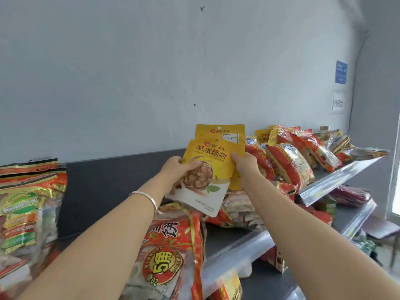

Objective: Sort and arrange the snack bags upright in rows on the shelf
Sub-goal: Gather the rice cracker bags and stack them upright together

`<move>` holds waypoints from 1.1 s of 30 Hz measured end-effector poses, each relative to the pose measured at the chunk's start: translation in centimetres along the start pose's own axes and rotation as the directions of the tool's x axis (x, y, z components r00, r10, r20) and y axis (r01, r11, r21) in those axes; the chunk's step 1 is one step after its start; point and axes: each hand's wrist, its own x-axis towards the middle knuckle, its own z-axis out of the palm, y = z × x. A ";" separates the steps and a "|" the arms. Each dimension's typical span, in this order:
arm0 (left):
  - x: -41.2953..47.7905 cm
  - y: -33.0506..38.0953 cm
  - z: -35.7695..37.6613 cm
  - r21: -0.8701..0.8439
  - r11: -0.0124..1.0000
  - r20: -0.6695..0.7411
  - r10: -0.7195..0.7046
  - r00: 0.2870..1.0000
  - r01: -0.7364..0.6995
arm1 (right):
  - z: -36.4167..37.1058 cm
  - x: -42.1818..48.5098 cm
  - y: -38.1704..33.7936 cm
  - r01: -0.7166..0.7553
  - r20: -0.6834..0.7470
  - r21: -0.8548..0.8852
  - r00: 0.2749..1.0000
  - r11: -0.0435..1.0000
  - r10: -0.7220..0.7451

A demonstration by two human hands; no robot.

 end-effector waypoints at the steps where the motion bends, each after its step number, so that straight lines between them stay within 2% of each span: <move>1: 0.2 0.9 1.5 -0.037 0.999 0.029 0.006 1.000 -0.005 | -1.7 0.5 -0.3 0.010 -0.022 -0.001 1.000 1.000 -0.010; 6: 1.0 5.3 10.0 -0.181 0.981 0.133 0.092 0.987 -0.068 | -11.0 2.9 -2.2 0.044 -0.096 0.006 0.994 0.999 -0.043; 10: 1.0 8.6 17.8 -0.219 0.972 0.252 0.142 0.957 -0.087 | -19.4 5.0 -3.2 0.033 -0.148 0.066 0.989 0.997 -0.022; 18: 1.5 11.2 33.2 -0.270 0.962 0.236 0.103 0.966 -0.037 | -33.9 9.4 -2.3 -0.019 -0.315 0.045 0.949 0.999 0.032; 21: 2.5 12.4 37.6 -0.318 0.947 0.152 0.092 0.984 -0.039 | -38.1 10.8 -1.9 -0.015 -0.400 0.060 0.916 0.998 0.038; 24: 4.0 13.2 41.2 -0.387 0.919 0.046 0.100 0.994 -0.075 | -40.9 12.6 -1.5 0.001 -0.394 0.086 0.918 0.996 0.033; 27: 6.3 13.3 43.9 -0.437 0.893 -0.118 0.059 0.991 -0.105 | -42.9 15.0 -0.9 0.059 -0.382 0.032 0.923 0.998 -0.043; 33: 13.1 13.4 48.2 -0.259 0.947 -0.323 0.103 0.941 -0.192 | -43.9 22.2 -0.6 0.183 -0.403 -0.073 0.894 0.980 -0.197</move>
